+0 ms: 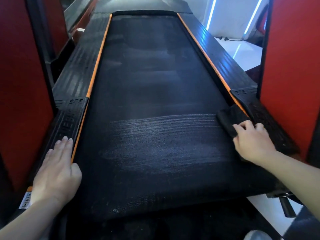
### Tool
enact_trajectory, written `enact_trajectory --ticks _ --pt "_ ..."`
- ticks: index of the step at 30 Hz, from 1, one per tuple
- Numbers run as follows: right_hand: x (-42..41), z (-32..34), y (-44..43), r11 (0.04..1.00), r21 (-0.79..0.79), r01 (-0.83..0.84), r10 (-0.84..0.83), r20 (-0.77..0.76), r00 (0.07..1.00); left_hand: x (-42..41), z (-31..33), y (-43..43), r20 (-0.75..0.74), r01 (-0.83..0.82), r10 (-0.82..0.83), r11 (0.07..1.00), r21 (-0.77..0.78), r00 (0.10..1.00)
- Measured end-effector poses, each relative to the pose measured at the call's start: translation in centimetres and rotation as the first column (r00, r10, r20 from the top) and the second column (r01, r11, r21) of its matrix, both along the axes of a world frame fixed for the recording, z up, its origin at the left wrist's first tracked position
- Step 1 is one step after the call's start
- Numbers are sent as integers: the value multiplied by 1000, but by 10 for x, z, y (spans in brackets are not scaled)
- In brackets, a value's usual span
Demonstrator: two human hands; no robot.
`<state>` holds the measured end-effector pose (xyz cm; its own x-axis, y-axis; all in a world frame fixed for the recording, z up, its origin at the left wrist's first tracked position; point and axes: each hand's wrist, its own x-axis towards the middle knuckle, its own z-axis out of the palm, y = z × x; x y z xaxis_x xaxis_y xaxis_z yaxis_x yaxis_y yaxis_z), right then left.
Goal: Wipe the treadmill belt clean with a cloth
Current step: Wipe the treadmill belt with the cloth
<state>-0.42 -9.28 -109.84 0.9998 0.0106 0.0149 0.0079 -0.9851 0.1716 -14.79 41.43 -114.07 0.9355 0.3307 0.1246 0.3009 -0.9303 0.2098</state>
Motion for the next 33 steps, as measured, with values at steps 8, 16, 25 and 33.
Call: enact_trajectory --ticks 8,16,25,33 --pt "1 6 -6 993 122 -5 14 -71 997 -4 10 -8 -73 59 -51 991 117 996" --pt "20 -8 24 894 439 -87 87 18 996 50 20 -64 -52 463 -471 831 308 880" --pt "30 -31 30 942 334 -20 1 57 998 64 -17 -91 -125 126 -130 991 -35 984" --pt "20 -34 27 954 298 -38 18 69 997 57 -16 -95 -113 119 -127 990 -73 986"
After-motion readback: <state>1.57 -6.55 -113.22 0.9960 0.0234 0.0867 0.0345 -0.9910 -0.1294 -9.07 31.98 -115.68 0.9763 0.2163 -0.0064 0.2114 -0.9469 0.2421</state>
